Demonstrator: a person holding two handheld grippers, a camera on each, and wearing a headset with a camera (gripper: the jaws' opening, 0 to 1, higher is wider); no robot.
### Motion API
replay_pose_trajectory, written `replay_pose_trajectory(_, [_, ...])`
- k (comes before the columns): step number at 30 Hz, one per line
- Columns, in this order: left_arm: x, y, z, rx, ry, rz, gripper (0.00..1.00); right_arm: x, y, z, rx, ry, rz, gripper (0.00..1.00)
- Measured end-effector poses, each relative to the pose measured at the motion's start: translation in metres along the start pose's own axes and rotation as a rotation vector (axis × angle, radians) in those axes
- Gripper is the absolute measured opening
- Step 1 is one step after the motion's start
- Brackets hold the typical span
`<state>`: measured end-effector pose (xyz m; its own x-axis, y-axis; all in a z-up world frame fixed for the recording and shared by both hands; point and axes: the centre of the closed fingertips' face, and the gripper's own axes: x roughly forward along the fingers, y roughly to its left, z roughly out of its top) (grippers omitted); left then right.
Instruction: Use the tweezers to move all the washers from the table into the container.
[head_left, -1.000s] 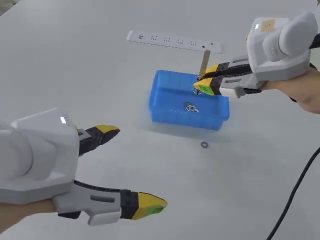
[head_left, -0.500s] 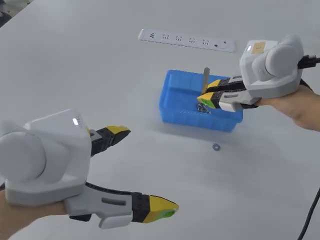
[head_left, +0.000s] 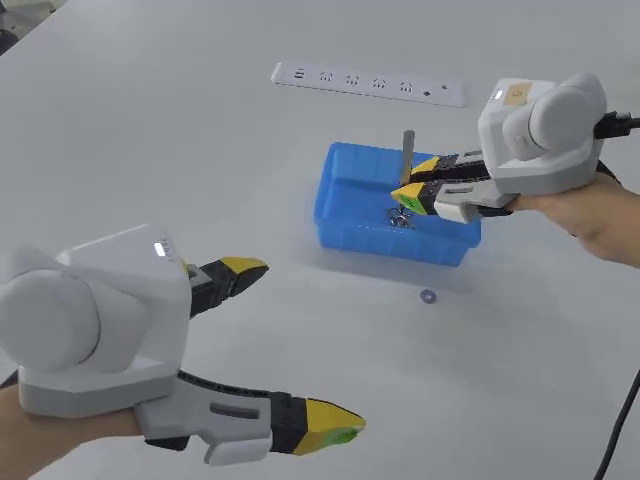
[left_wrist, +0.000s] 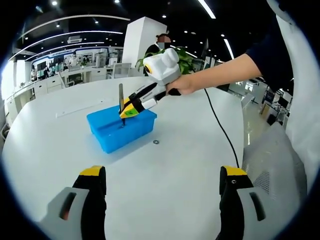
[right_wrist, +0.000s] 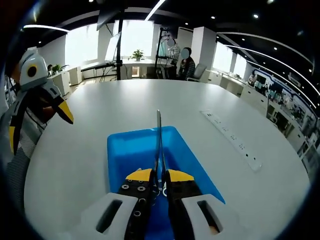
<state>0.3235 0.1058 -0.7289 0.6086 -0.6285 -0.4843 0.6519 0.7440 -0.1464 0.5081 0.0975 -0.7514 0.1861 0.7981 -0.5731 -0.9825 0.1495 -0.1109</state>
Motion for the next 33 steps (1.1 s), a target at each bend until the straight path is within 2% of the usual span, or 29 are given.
replay_pose_trajectory(6, [-0.001, 0.004, 0.003, -0.002, -0.007, 0.009, 1.00, -0.002, 0.000, 0.002, 0.016, -0.015, 0.003, 0.11])
replay_pose_trajectory(11, [-0.001, 0.014, 0.015, 0.003, -0.031, 0.025, 1.00, -0.004, 0.002, 0.006, 0.013, -0.026, 0.006, 0.11])
replay_pose_trajectory(18, [0.004, 0.045, 0.051, 0.050, -0.098, 0.068, 0.99, -0.008, 0.004, 0.009, 0.001, -0.032, 0.017, 0.10])
replay_pose_trajectory(24, [0.010, 0.060, 0.080, 0.075, -0.155, 0.063, 0.99, -0.012, 0.004, 0.013, 0.003, -0.047, 0.017, 0.10])
replay_pose_trajectory(27, [0.024, 0.068, 0.092, 0.049, -0.186, 0.039, 0.97, -0.013, 0.008, 0.017, 0.007, -0.076, 0.023, 0.09])
replay_pose_trajectory(30, [0.040, 0.074, 0.099, 0.053, -0.186, 0.028, 0.94, -0.012, 0.011, 0.021, 0.023, -0.103, 0.036, 0.08])
replay_pose_trajectory(33, [0.056, 0.079, 0.114, 0.052, -0.204, 0.008, 0.93, -0.012, 0.013, 0.021, 0.014, -0.104, 0.042, 0.08])
